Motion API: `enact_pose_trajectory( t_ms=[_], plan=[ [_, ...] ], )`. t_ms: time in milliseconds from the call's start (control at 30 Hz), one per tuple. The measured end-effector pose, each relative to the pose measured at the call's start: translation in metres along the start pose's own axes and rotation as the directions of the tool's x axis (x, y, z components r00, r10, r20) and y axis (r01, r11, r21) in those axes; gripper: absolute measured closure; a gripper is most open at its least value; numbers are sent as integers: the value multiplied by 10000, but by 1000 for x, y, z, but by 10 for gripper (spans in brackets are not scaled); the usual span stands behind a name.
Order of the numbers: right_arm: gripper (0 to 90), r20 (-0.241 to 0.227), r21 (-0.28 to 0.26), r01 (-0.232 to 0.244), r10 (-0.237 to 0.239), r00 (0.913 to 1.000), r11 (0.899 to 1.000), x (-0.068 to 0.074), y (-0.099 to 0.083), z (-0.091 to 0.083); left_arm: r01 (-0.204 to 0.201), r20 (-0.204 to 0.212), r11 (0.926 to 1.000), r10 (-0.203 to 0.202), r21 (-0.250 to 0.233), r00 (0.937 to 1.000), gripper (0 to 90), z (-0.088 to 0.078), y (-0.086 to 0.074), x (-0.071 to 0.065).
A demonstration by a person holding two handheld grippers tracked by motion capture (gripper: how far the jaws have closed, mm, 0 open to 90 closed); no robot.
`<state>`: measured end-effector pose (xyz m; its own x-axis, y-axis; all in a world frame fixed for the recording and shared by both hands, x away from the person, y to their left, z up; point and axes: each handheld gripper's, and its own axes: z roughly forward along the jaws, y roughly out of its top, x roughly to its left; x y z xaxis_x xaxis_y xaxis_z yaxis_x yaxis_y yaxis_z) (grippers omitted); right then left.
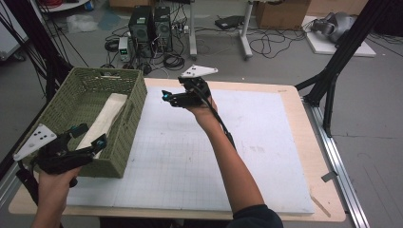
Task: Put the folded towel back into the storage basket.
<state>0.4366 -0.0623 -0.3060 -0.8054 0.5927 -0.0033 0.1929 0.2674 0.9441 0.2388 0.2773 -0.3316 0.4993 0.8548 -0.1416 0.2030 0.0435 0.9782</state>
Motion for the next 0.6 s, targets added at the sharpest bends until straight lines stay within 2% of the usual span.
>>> enact_pose_trajectory(
  t_ms=[133, 300, 367, 433, 567, 600],
  plan=[
    [195, 161, 41, 35, -36, 9999, 10000, -5, -7, -15, -115, 115, 9999, 114, 65, 9999, 190, 5, 0, -2],
    [195, 379, 141, 75, -80, 9993, 9999, -8, -18, -38, -141, 581, 9999, 143, -38, 9982, 189, 15, 1, -8],
    [195, 434, 159, 66, -73, 9990, 9999, -9, -20, -43, -229, 833, 9997, 232, -52, 9963, 189, 19, 1, -11],
    [193, 614, 156, 72, -82, 9981, 9999, -11, -29, -58, -319, 1201, 9995, 325, -70, 9922, 188, 27, 1, -17],
    [193, 791, 191, -25, 9, 9969, 9998, -13, -37, -72, -458, 1401, 9988, 477, -167, 9890, 187, 34, 1, -23],
    [193, 933, 256, -20, -4, 9956, 9997, -13, -41, -80, -528, 1474, 9985, 548, -176, 9876, 187, 36, 1, -25]
  ],
)
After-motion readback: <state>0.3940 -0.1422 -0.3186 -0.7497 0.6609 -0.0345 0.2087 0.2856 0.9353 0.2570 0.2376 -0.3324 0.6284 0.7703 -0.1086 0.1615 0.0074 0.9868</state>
